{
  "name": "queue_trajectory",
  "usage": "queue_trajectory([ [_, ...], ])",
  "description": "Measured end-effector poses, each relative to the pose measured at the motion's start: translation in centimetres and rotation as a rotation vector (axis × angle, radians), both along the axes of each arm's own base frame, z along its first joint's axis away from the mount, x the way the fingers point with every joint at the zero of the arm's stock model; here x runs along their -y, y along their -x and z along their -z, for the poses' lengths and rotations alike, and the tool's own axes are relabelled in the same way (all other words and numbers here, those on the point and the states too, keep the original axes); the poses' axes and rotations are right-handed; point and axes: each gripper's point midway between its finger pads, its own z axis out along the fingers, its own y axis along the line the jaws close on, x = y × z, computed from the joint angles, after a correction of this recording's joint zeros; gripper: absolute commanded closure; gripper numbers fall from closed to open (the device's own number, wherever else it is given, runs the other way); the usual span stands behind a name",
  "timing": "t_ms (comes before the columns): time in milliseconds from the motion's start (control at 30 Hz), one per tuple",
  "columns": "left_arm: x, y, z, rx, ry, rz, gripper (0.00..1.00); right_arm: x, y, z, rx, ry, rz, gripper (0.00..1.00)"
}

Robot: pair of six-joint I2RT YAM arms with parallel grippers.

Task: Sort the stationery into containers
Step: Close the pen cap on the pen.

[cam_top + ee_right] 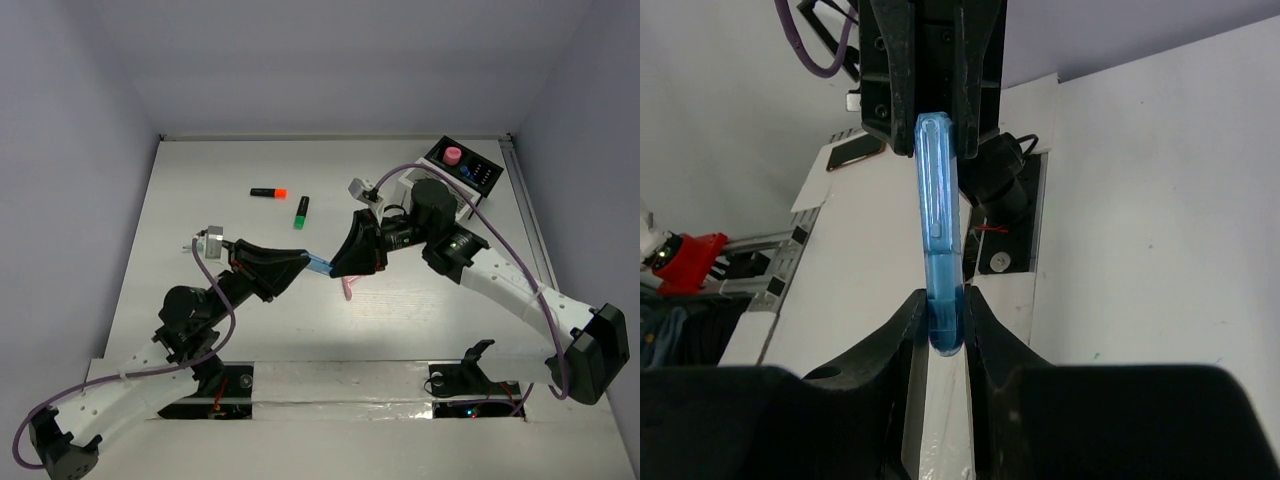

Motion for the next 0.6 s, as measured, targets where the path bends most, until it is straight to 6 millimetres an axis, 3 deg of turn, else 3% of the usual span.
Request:
queue_trajectory([
  [267, -0.2, -0.4, -0.5, 0.014, 0.047, -0.021, 1.00, -0.2, -0.3, -0.8, -0.009, -0.007, 0.019, 1.00],
  [600, -1.1, -0.3, -3.1, 0.055, 0.153, -0.050, 1.00, -0.7, -0.9, -4.6, 0.036, -0.047, 0.038, 1.00],
])
